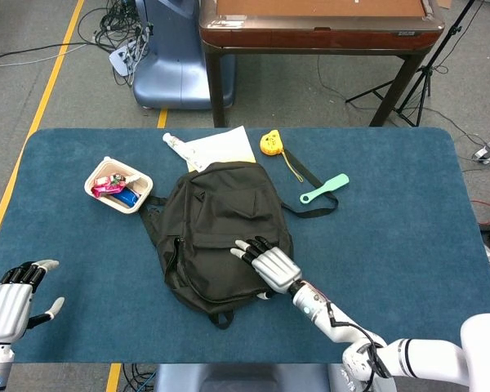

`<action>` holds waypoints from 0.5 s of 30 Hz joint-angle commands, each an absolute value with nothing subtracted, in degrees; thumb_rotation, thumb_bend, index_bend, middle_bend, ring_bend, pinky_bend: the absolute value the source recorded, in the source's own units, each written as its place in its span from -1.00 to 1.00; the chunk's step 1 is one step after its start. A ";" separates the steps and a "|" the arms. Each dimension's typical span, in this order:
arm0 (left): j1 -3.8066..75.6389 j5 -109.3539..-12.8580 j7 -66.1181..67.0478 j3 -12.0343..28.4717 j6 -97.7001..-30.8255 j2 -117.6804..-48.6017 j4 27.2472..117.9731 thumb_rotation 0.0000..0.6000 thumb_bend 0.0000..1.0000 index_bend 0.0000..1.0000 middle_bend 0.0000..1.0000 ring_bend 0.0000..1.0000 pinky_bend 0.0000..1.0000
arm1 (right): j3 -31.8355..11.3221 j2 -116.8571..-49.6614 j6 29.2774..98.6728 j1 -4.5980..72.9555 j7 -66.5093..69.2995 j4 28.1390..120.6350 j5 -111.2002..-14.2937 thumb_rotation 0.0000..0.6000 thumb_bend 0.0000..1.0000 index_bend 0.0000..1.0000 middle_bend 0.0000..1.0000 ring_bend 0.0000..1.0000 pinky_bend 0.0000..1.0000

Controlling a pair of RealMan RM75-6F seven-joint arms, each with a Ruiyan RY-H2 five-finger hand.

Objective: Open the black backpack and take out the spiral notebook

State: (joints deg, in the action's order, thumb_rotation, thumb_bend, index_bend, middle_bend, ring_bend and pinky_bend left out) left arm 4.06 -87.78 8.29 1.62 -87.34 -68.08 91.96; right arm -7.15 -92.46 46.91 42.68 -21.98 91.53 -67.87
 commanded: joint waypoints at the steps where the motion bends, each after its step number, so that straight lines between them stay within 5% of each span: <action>1: 4.08 -87.76 8.26 1.64 -87.33 -68.11 91.92 1.00 -0.56 -0.46 -0.45 -0.57 -0.52 | -7.45 -92.82 46.77 43.18 -21.75 91.18 -67.33 1.00 -0.27 -0.62 -0.87 -1.00 -1.00; 8: 5.65 -89.11 5.60 1.38 -85.15 -66.52 92.75 1.00 -0.56 -0.46 -0.45 -0.57 -0.52 | -7.35 -92.94 44.17 45.70 -23.66 90.97 -64.55 1.00 0.55 0.14 -0.35 -0.83 -0.89; 15: 10.78 -93.85 3.36 2.35 -81.70 -64.32 92.92 1.00 -0.56 -0.45 -0.45 -0.56 -0.52 | -11.59 -95.29 47.68 46.21 -18.12 89.82 -64.72 1.00 0.83 0.26 -0.01 -0.44 -0.54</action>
State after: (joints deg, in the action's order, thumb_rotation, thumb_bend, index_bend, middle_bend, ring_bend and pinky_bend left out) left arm 9.68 -92.85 4.35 2.05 -82.54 -64.80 92.78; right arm -10.38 -94.43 46.42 46.20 -19.73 90.36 -64.32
